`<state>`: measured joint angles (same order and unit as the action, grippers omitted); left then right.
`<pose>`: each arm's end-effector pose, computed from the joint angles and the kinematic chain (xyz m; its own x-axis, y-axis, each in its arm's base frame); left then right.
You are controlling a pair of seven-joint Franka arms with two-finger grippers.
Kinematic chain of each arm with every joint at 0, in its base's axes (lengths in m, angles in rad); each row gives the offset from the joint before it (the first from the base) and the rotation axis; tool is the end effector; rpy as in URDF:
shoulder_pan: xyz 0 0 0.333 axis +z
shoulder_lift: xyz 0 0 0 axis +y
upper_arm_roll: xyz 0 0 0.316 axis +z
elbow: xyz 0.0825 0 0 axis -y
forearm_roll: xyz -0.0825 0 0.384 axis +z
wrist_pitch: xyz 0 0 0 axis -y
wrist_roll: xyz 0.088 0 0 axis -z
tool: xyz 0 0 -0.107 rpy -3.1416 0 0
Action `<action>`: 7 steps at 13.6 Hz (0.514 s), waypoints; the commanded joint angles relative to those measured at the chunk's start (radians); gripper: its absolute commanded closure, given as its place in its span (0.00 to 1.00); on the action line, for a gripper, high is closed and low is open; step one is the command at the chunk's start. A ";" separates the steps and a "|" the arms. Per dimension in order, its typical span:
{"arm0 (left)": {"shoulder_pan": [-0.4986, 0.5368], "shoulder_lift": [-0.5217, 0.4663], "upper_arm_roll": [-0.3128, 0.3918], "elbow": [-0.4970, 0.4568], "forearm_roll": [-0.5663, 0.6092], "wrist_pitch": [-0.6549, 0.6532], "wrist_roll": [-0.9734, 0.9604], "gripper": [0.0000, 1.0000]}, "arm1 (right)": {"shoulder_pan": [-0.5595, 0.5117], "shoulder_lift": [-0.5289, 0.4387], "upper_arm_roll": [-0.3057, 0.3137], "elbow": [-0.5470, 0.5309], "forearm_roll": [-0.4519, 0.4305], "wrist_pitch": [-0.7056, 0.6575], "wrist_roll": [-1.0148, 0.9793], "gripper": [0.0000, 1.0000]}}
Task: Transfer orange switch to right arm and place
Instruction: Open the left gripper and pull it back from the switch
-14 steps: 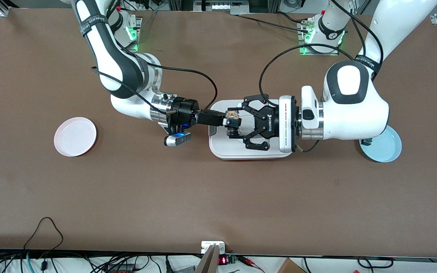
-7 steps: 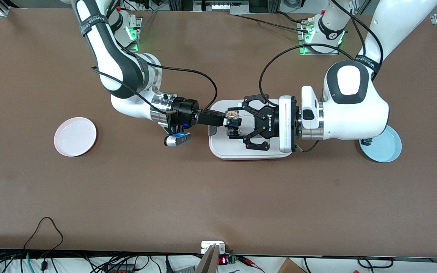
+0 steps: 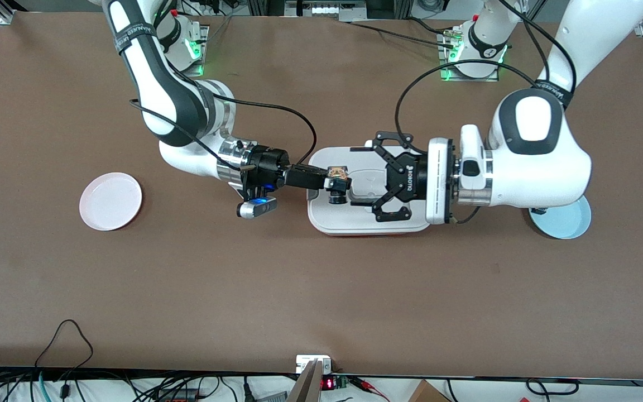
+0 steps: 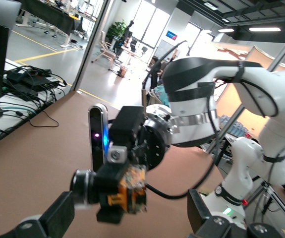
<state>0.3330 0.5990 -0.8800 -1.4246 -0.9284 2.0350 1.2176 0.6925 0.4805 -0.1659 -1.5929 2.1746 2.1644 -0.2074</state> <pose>0.6510 -0.2787 0.5063 0.4338 -0.2946 0.8515 -0.8903 0.0055 0.4554 0.5972 0.4080 0.4194 0.8657 -0.1824 -0.4661 -0.4315 0.2001 -0.8797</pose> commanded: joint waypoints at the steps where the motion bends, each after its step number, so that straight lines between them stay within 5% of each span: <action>1: 0.070 -0.056 0.001 -0.014 -0.013 -0.138 -0.039 0.00 | -0.039 0.003 -0.001 0.018 -0.092 -0.008 0.052 1.00; 7: 0.132 -0.062 0.004 -0.007 0.394 -0.424 -0.395 0.00 | -0.210 -0.029 -0.001 0.024 -0.522 -0.266 0.121 1.00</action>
<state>0.4438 0.5577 -0.8761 -1.4240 -0.6270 1.6770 0.9160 0.5386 0.4730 -0.1755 -1.5718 1.7780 1.9857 -0.1165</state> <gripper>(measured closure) 0.000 0.661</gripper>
